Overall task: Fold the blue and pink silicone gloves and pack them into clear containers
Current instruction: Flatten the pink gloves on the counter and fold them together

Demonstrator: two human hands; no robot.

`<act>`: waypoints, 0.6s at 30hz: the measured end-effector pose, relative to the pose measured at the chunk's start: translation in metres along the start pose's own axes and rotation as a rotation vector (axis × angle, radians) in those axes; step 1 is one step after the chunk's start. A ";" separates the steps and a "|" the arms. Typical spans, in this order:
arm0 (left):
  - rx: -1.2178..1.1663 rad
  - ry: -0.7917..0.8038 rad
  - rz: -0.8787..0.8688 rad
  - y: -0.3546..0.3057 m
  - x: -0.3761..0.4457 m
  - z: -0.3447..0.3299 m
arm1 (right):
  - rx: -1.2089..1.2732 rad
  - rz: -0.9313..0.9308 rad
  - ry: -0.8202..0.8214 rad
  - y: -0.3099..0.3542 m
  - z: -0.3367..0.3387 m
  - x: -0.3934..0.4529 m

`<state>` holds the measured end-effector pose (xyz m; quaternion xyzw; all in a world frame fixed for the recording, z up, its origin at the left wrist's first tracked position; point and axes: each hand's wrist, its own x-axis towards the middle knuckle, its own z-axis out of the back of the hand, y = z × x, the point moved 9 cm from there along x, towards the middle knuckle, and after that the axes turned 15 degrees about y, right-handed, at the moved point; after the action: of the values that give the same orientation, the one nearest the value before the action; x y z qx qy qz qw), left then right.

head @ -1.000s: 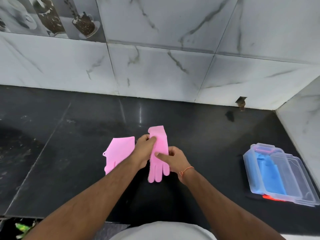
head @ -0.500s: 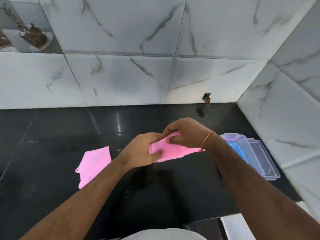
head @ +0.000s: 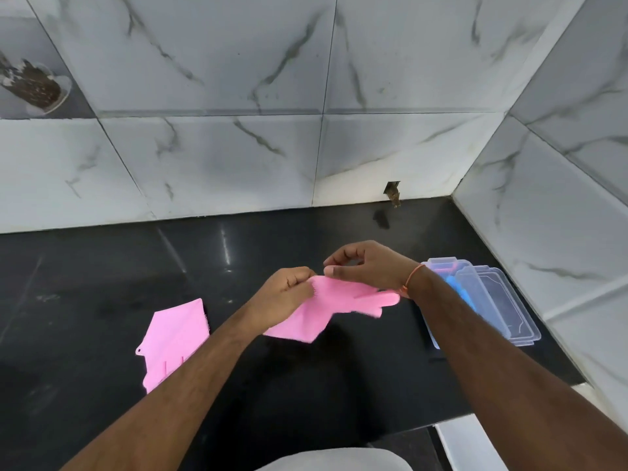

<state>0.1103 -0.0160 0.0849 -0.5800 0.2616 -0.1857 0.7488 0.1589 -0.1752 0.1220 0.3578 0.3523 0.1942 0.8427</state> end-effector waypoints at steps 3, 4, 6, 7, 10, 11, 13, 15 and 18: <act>-0.491 -0.043 0.027 0.011 -0.006 0.005 | 0.294 -0.075 0.079 -0.025 -0.018 -0.003; -0.610 -0.077 0.030 0.015 -0.008 0.009 | 0.469 -0.092 0.113 -0.036 -0.027 -0.004; -0.822 -0.093 -0.015 0.022 -0.010 0.011 | 0.864 -0.017 0.223 -0.048 -0.055 -0.003; -0.922 -0.083 -0.048 0.024 -0.009 0.008 | 1.045 0.048 0.279 -0.050 -0.070 -0.003; -1.047 -0.070 -0.075 0.026 -0.007 0.001 | 1.428 0.222 0.424 -0.049 -0.114 -0.004; -1.039 -0.087 -0.080 0.027 -0.007 0.001 | 1.488 0.272 0.449 -0.046 -0.124 -0.002; -1.027 -0.140 -0.082 0.031 -0.007 0.003 | 1.490 0.333 0.405 -0.042 -0.134 0.003; -1.019 -0.190 -0.087 0.036 -0.007 0.004 | 1.377 0.329 0.247 -0.043 -0.131 0.008; -0.983 -0.269 -0.074 0.047 -0.009 0.006 | 1.240 0.282 0.034 -0.049 -0.115 0.010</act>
<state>0.1055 0.0063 0.0425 -0.8913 0.1987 0.0094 0.4076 0.0852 -0.1489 0.0241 0.8191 0.3620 0.0689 0.4396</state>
